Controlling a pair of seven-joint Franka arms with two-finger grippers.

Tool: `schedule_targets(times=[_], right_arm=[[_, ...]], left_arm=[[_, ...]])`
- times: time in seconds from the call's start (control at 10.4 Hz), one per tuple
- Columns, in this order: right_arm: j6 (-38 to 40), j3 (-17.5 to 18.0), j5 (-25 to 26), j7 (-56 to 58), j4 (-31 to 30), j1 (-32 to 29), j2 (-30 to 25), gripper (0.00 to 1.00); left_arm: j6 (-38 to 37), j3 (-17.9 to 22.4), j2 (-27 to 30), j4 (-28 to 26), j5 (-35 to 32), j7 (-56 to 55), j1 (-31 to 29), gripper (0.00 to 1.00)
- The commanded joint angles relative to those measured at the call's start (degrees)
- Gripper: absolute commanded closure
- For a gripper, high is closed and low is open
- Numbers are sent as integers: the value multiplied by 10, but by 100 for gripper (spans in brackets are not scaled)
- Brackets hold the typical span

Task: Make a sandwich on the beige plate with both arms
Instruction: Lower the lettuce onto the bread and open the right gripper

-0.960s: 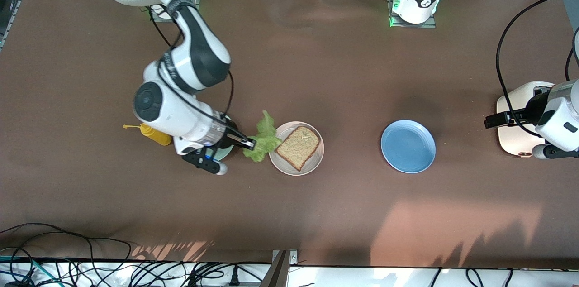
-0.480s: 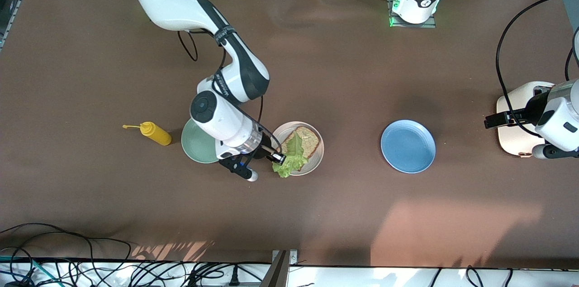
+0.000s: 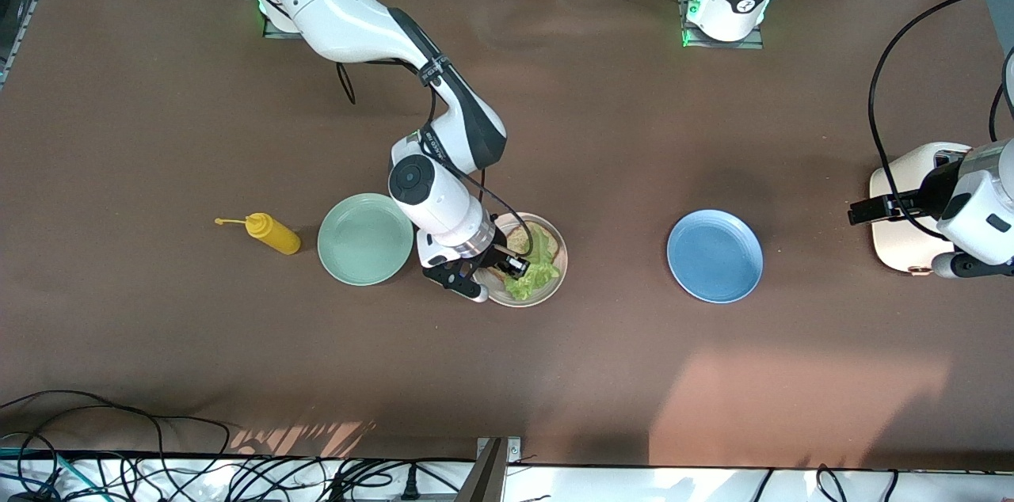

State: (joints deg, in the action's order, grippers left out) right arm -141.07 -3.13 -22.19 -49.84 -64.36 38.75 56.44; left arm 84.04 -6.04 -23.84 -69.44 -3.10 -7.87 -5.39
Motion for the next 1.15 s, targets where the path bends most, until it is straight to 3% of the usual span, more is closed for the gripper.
schedule_targets(times=[0.0, 0.38, 0.48, 0.58, 1.06], right_arm=[[0, -9, -7, -5, -7, 7, 6, 100], [2, -8, -6, -4, -26, 9, 6, 100], [3, -7, -7, -5, -30, 9, 5, 40], [7, -8, -7, -4, -32, 9, 0, 0], [169, -18, -9, 1, -32, -7, -64, 0]], left_arm=[[-1, -3, 10, -13, -9, 19, -5, 0], [-1, -3, 9, -14, -9, 22, -5, 0], [-1, -3, 9, -14, -9, 22, -5, 0], [-1, -2, 9, -14, -9, 22, -6, 0], [-1, -2, 9, -14, -9, 22, -5, 0]])
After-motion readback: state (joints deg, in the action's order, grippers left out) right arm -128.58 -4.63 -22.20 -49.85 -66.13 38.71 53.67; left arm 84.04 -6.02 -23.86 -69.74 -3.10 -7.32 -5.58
